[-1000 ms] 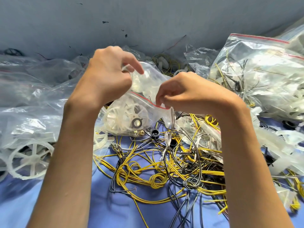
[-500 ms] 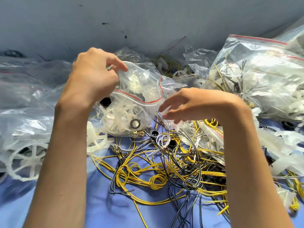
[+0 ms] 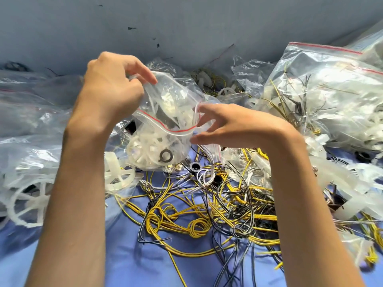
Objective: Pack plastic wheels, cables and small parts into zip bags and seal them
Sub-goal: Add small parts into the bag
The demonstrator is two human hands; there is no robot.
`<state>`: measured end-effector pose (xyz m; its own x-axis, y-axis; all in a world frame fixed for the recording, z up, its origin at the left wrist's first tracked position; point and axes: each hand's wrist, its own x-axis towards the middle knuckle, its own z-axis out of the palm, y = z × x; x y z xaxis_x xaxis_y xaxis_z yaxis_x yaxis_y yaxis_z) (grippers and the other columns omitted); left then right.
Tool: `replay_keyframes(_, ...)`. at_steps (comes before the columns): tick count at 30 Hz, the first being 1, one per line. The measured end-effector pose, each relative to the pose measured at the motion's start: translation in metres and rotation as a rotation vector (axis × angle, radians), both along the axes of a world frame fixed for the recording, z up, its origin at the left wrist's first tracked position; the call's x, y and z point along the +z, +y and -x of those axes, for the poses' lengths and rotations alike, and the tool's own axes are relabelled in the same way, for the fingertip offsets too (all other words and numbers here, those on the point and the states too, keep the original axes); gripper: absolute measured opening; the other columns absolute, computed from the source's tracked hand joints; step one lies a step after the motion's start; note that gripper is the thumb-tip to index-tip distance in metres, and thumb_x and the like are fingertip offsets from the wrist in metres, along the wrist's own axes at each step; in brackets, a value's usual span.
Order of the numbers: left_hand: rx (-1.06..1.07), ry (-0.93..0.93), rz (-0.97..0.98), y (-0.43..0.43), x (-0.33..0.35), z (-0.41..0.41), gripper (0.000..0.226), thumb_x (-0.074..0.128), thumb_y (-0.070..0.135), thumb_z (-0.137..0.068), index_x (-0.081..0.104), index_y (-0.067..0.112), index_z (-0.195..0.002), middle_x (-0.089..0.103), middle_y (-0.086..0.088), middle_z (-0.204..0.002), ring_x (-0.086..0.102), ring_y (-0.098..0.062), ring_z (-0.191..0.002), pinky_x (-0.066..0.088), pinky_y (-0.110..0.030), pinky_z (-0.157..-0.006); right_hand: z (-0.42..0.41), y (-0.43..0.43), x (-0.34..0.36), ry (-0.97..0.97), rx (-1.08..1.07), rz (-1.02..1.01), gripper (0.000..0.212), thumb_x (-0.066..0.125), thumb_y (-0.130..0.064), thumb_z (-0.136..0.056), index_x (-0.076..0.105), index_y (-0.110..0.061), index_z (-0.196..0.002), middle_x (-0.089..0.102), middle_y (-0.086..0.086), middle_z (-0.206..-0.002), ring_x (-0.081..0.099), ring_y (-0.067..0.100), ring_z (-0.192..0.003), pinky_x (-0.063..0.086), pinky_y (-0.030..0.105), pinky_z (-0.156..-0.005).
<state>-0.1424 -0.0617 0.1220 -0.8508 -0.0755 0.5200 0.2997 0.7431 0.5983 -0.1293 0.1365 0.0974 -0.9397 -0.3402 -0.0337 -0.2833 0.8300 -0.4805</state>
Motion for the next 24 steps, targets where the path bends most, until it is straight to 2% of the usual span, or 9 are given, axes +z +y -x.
replay_keyframes(2,-0.051,-0.029,0.019,0.003,-0.001,0.001,0.038,0.042,0.003,-0.076,0.068,0.031,-0.074,0.061,0.008,-0.066,0.044,0.003,-0.041,0.027,-0.005,-0.037,0.0,0.005,0.0,-0.021,0.004,-0.013,0.049,0.064,-0.04,-0.085,0.049,-0.028,-0.13,0.06,-0.013,-0.122,0.062,0.008,-0.102,0.053,0.025,-0.08)
replay_keyframes(5,-0.114,-0.075,0.023,0.005,-0.003,0.006,0.034,0.047,0.005,-0.082,0.07,0.029,-0.077,0.044,0.012,-0.039,0.04,0.0,-0.036,0.027,-0.006,-0.038,0.001,0.015,0.001,-0.074,-0.017,-0.086,0.046,0.063,-0.04,-0.086,0.052,-0.029,-0.13,0.062,-0.013,-0.121,0.063,0.008,-0.1,0.049,0.026,-0.088)
replay_keyframes(7,-0.125,-0.07,0.019,0.005,-0.005,0.009,0.031,0.049,0.007,-0.084,0.072,0.028,-0.082,0.041,0.011,-0.04,0.04,0.001,-0.037,0.028,-0.005,-0.039,0.001,0.019,0.0,-0.097,-0.037,-0.129,0.047,0.063,-0.043,-0.086,0.052,-0.031,-0.131,0.064,-0.016,-0.118,0.062,0.007,-0.101,0.046,0.025,-0.089)
replay_keyframes(9,-0.121,-0.078,0.012,0.004,-0.006,0.01,0.029,0.05,0.009,-0.085,0.072,0.028,-0.084,0.045,0.013,-0.039,0.043,0.002,-0.04,0.028,-0.005,-0.041,0.001,0.019,-0.001,-0.118,-0.04,-0.126,0.044,0.063,-0.044,-0.086,0.055,-0.032,-0.128,0.065,-0.017,-0.115,0.062,0.005,-0.101,0.046,0.02,-0.082)
replay_keyframes(11,-0.113,-0.102,0.006,0.003,-0.006,0.011,0.027,0.051,0.012,-0.086,0.072,0.028,-0.088,0.054,0.016,-0.051,0.052,0.001,-0.053,0.039,-0.012,-0.055,0.002,0.018,-0.002,-0.124,-0.03,-0.116,0.039,0.062,-0.044,-0.087,0.058,-0.034,-0.124,0.066,-0.017,-0.112,0.063,0.004,-0.099,0.043,0.012,-0.076)
replay_keyframes(12,-0.114,-0.116,0.0,0.002,-0.006,0.011,0.026,0.051,0.013,-0.087,0.072,0.028,-0.09,0.058,0.015,-0.063,0.059,-0.006,-0.065,0.045,-0.018,-0.065,0.002,0.017,-0.002,-0.122,-0.025,-0.117,0.036,0.062,-0.044,-0.087,0.059,-0.034,-0.122,0.067,-0.017,-0.111,0.063,0.003,-0.098,0.042,0.01,-0.073)
replay_keyframes(15,-0.139,-0.161,-0.008,0.003,-0.006,0.011,0.024,0.052,0.015,-0.087,0.068,0.031,-0.093,0.065,0.005,-0.084,0.066,-0.021,-0.089,0.051,-0.034,-0.089,0.002,0.015,-0.002,-0.125,-0.012,-0.127,0.033,0.061,-0.043,-0.088,0.061,-0.035,-0.119,0.066,-0.017,-0.112,0.062,0.004,-0.1,0.042,0.011,-0.073)
replay_keyframes(20,-0.238,-0.234,0.156,0.007,-0.004,0.008,0.02,0.055,0.021,-0.09,0.064,0.032,-0.105,0.058,0.006,-0.1,0.061,-0.014,-0.091,0.042,-0.028,-0.081,-0.001,0.012,0.0,-0.121,0.017,-0.14,0.027,0.06,-0.045,-0.087,0.065,-0.037,-0.113,0.066,-0.019,-0.111,0.062,0.003,-0.099,0.045,0.015,-0.077)
replay_keyframes(24,-0.396,-0.22,0.195,0.009,-0.002,0.003,0.012,0.058,0.027,-0.09,0.062,0.032,-0.101,0.048,0.005,-0.114,0.06,0.006,-0.083,0.05,-0.031,-0.077,-0.003,0.008,0.001,-0.128,0.047,-0.113,0.022,0.059,-0.048,-0.087,0.072,-0.033,-0.096,0.073,-0.015,-0.086,0.063,-0.007,-0.074,0.046,0.016,-0.068)
